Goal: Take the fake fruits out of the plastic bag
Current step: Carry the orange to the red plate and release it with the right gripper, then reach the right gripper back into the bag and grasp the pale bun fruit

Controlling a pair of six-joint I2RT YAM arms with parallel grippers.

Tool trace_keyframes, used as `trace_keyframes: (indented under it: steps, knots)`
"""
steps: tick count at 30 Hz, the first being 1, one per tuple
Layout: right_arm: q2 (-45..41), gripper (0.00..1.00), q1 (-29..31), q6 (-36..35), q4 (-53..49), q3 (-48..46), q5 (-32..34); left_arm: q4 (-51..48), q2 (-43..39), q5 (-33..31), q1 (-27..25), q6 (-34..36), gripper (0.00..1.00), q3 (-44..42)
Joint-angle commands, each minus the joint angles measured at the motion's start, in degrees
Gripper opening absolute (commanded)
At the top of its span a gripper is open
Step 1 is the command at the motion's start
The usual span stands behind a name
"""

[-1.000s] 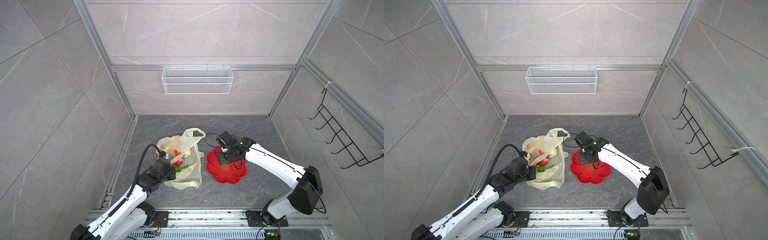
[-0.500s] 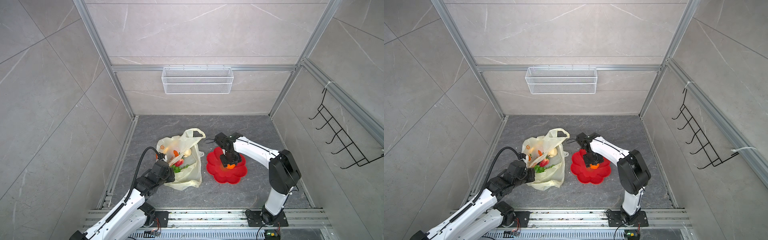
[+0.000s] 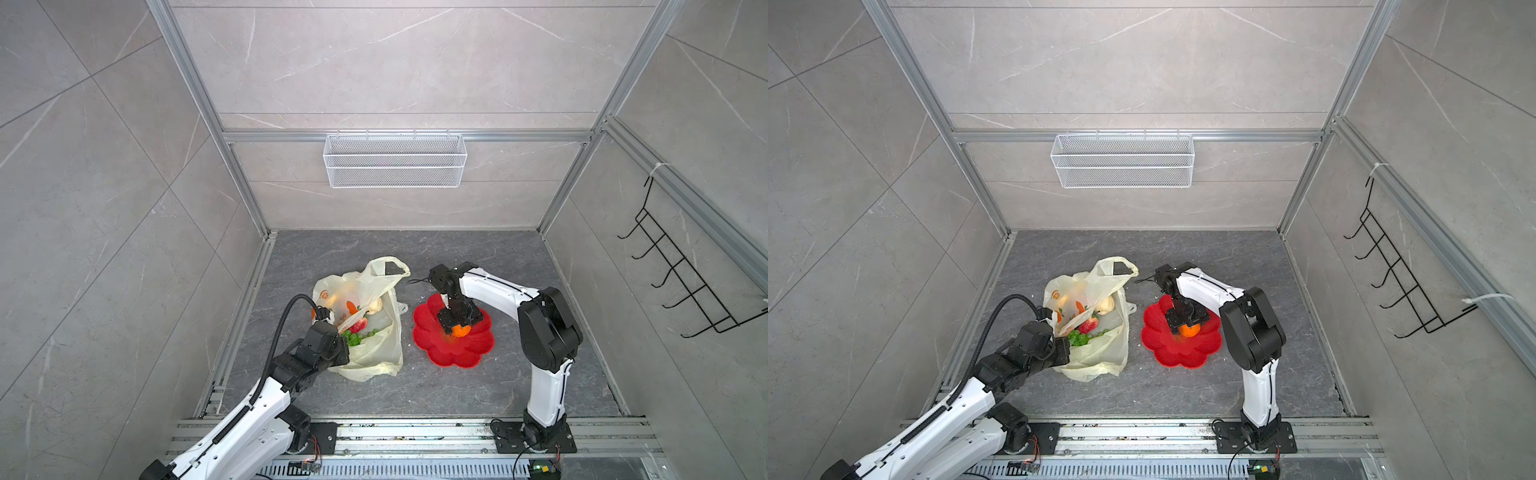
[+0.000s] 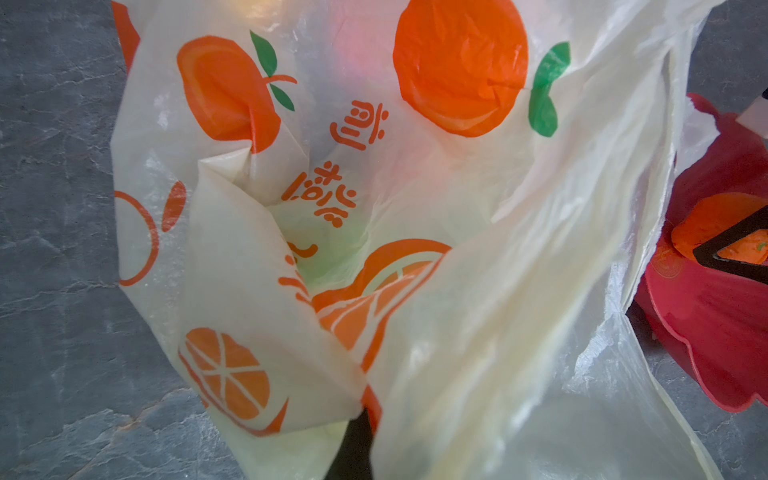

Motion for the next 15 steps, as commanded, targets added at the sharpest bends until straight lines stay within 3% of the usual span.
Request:
trace_keyframes:
  steps: [1, 8, 10, 15]
  knots:
    - [0.4, 0.82, -0.1, -0.6, 0.5, 1.6, 0.8, 1.2, 0.4, 0.0, -0.2, 1.0, 0.00, 0.6]
    - [-7.0, 0.83, 1.5, 1.7, -1.4, 1.8, 6.4, 1.5, -0.3, 0.1, -0.2, -0.1, 0.00, 0.4]
    - [-11.8, 0.83, 4.3, 3.0, -1.8, 2.3, 8.8, 1.5, -0.4, -0.6, -0.2, -0.6, 0.00, 0.0]
    - [-20.1, 0.78, 14.9, 6.5, 4.5, 2.8, 6.4, 2.3, -0.4, -2.3, -0.2, -1.8, 0.00, -0.4]
